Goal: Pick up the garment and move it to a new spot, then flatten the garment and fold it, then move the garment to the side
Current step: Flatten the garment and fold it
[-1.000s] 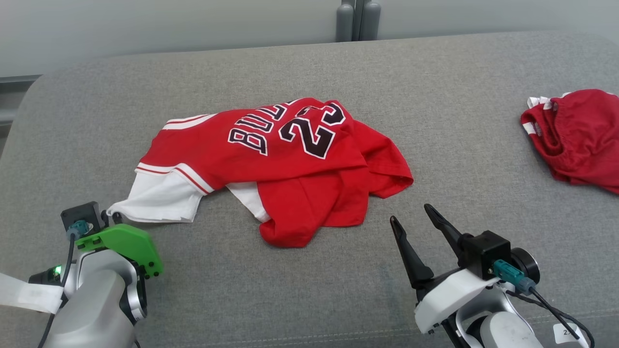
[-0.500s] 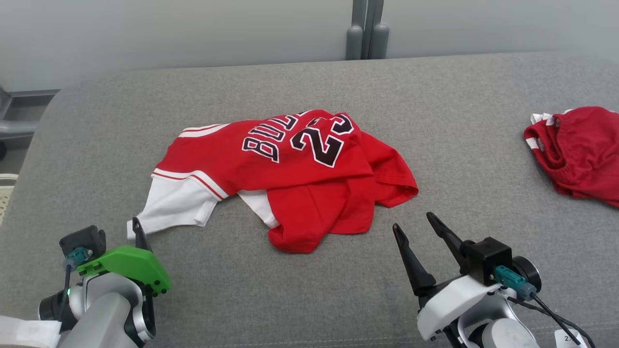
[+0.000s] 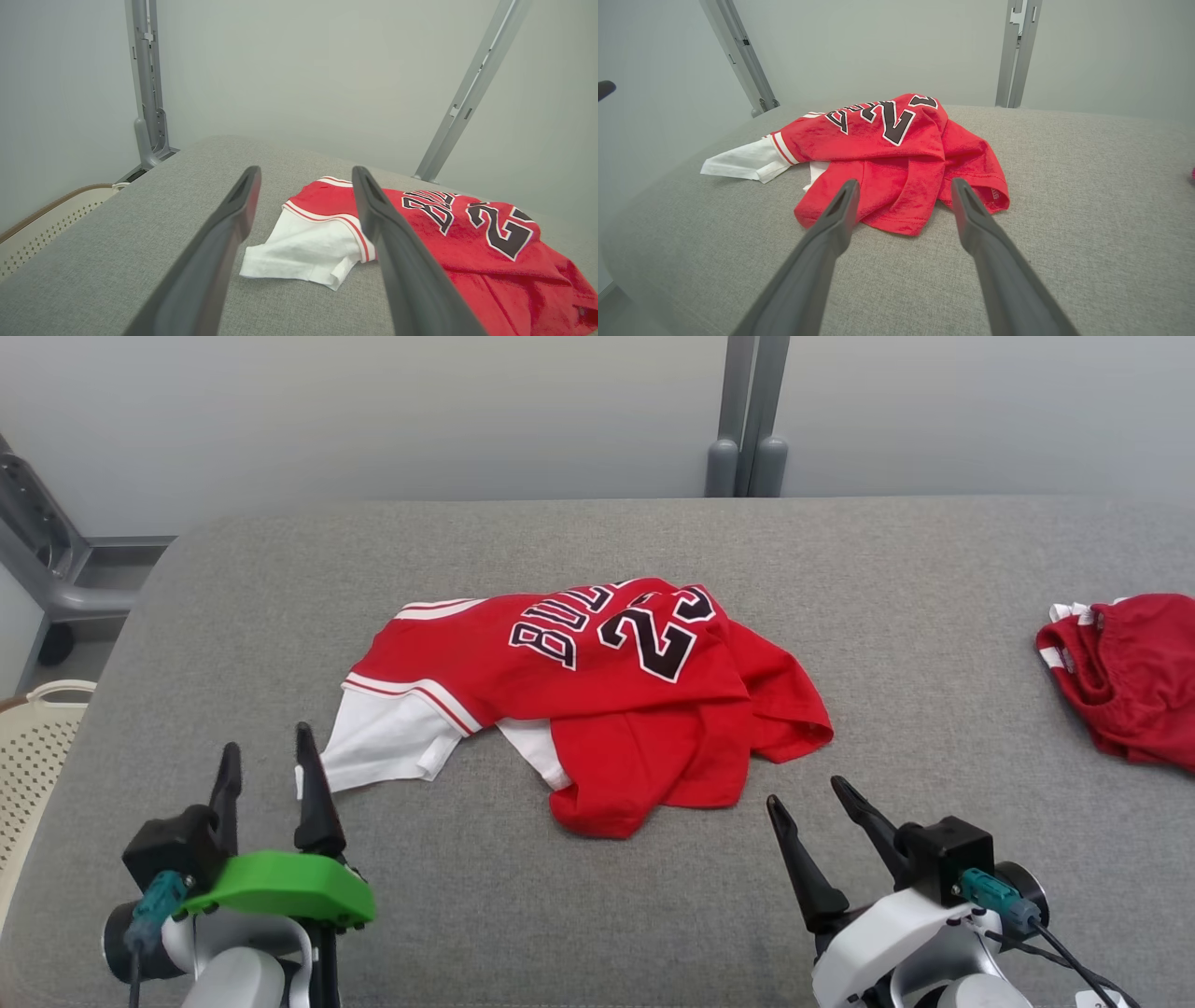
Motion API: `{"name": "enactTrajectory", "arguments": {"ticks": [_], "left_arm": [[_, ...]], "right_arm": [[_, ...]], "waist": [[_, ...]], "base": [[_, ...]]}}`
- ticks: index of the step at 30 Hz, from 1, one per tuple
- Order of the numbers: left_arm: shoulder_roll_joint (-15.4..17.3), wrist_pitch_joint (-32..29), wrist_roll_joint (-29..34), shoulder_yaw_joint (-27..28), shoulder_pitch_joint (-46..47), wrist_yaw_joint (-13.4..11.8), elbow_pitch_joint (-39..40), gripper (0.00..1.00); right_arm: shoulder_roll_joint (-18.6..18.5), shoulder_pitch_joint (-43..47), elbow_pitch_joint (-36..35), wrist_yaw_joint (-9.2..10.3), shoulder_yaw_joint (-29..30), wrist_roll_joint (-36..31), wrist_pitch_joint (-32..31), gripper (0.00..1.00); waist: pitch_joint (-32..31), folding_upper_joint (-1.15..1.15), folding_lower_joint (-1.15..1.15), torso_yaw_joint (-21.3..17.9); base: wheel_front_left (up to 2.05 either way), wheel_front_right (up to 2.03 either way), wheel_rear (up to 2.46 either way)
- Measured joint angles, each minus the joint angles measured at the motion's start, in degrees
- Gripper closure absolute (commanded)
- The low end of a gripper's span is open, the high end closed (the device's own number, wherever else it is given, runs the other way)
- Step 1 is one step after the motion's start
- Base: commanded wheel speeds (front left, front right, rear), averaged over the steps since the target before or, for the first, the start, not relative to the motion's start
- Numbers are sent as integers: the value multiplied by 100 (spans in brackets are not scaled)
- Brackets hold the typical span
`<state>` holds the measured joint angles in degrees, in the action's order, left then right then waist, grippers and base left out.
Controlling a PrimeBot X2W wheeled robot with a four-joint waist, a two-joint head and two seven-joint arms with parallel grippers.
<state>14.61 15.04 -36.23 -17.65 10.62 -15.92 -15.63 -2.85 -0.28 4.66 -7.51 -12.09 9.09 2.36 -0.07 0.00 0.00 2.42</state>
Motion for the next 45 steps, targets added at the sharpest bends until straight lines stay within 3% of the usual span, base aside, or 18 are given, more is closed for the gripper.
{"name": "enactTrajectory", "arguments": {"ticks": [11,20,30,45], "left_arm": [[-561,0,886,330,-991,1161,1232,0],[-736,0,1279,466,-1386,1746,1207,0],[-983,0,1532,459,-1331,1880,1122,0],[-1127,0,1638,480,-1133,1997,973,0]], "right_arm": [[0,20,216,0,49,14,-66,0],[1,-411,1067,0,-42,-287,-479,0],[0,-1312,2346,0,194,-954,-412,0],[9,-2058,3768,-1,124,-1160,-175,0]], "waist": [[-109,0,0,213],[-107,0,0,474],[152,0,0,826],[624,0,0,1279]], "base": [[0,0,0],[0,0,0],[0,0,0],[0,0,0]]}}
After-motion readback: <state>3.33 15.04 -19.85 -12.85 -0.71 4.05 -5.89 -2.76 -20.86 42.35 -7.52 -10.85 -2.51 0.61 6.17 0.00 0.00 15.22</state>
